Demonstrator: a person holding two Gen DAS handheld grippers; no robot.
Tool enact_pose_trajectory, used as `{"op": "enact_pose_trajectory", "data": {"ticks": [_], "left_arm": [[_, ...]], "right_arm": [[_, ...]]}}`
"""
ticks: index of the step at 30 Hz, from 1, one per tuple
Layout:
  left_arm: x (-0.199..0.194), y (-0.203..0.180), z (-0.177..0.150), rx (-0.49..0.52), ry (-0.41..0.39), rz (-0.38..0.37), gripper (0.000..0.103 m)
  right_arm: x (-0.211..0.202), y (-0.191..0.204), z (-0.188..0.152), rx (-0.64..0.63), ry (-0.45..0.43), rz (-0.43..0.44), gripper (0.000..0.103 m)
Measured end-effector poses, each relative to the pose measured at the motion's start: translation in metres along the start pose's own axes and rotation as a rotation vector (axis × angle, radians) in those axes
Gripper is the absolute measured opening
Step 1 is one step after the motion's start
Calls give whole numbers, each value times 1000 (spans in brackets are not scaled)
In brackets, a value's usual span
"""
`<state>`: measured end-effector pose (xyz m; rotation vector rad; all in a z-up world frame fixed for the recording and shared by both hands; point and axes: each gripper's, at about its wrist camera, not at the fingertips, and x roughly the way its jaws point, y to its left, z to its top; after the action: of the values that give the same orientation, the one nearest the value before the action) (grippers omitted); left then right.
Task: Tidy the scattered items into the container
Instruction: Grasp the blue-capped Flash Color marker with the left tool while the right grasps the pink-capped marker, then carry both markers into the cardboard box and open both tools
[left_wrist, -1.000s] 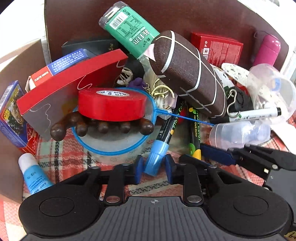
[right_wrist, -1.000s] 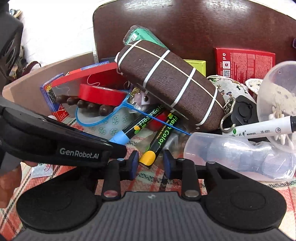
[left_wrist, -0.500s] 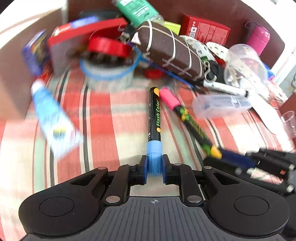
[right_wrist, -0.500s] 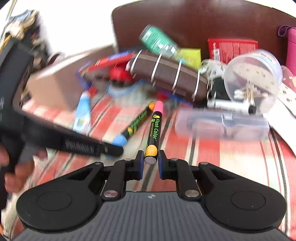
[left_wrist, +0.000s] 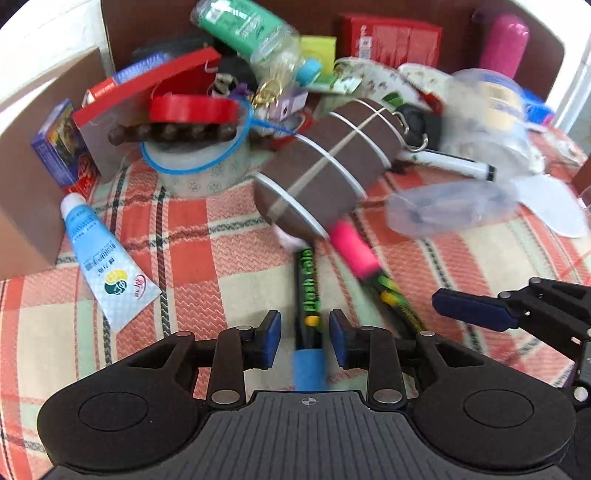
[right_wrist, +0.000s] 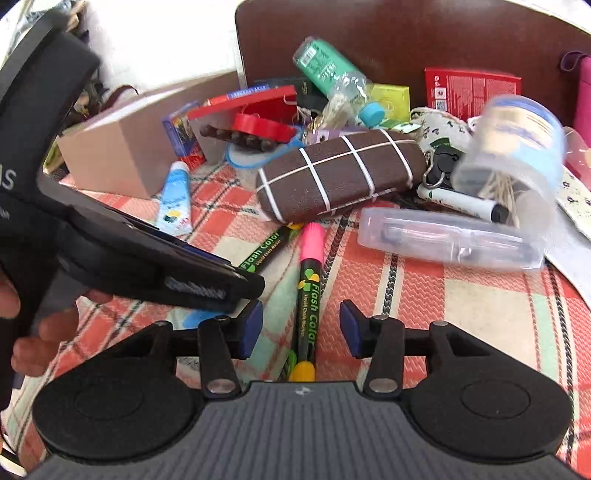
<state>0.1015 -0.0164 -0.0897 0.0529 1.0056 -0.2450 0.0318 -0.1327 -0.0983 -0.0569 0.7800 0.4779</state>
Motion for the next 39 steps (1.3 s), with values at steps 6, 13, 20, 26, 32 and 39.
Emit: {"op": "enact_pose_trajectory", "data": {"ticks": [6, 13, 20, 26, 32, 39], "left_arm": [[-4, 6, -4, 16, 23, 6, 12], [-9, 0, -17, 89, 17, 26, 35], [-10, -3, -19, 98, 9, 43, 13], [-28, 11, -37, 45, 23, -8, 12], [-38, 15, -55, 73, 15, -3, 13], [-31, 6, -53, 137, -10, 29, 35]], "right_arm": [[8, -7, -6, 3, 16, -12, 42], [1, 6, -10, -72, 84, -34, 44], [-2, 10, -15, -83, 113, -35, 31], [-17, 10, -21, -19, 110, 25, 18], [-26, 18, -24, 3, 107, 75, 18], [-12, 30, -25, -57, 144, 16, 19]]}}
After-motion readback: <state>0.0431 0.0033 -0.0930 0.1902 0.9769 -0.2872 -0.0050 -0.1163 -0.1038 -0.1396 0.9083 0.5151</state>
